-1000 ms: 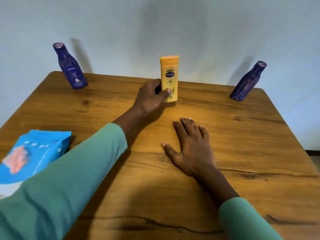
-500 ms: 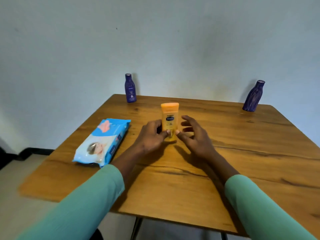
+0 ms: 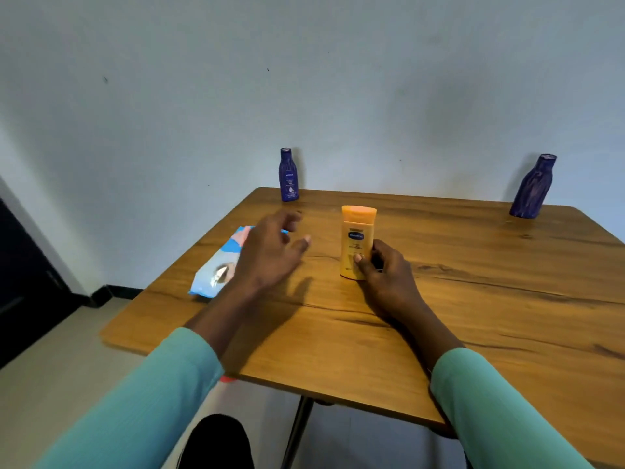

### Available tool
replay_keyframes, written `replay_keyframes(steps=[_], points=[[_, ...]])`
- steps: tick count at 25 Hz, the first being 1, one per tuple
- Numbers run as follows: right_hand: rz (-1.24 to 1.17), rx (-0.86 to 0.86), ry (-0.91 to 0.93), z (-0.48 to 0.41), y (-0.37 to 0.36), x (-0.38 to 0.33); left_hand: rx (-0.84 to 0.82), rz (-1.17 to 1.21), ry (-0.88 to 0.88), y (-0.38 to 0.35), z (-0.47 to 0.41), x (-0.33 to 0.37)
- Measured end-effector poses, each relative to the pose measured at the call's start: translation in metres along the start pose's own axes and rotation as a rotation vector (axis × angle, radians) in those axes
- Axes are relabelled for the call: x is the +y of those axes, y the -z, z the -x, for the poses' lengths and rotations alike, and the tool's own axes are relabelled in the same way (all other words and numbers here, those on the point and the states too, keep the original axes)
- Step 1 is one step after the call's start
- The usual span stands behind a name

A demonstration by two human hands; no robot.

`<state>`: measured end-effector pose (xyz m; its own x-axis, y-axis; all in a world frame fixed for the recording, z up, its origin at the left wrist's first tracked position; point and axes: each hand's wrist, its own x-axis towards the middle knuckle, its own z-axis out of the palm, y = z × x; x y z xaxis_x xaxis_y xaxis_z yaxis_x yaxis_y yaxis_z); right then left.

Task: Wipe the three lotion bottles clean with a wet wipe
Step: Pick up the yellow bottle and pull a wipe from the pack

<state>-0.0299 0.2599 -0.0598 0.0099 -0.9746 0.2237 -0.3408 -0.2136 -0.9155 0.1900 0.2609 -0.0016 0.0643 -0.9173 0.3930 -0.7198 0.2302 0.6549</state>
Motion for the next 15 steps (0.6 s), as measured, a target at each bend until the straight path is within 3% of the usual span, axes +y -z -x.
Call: replay_keyframes(steps=[3, 7, 10, 15], points=[[0.012, 0.004, 0.003, 0.001, 0.001, 0.003, 0.196, -0.177, 0.139, 0.034, -0.013, -0.03], [-0.01, -0.001, -0.01, 0.012, 0.001, 0.004, -0.065, -0.456, 0.349, 0.054, -0.036, -0.064], [0.005, -0.033, 0.004, 0.022, 0.003, 0.017, -0.127, -0.369, 0.374, 0.048, -0.028, -0.085], [-0.081, -0.013, 0.017, 0.006, -0.004, 0.01, 0.133, -0.133, 0.298, 0.07, -0.052, -0.077]])
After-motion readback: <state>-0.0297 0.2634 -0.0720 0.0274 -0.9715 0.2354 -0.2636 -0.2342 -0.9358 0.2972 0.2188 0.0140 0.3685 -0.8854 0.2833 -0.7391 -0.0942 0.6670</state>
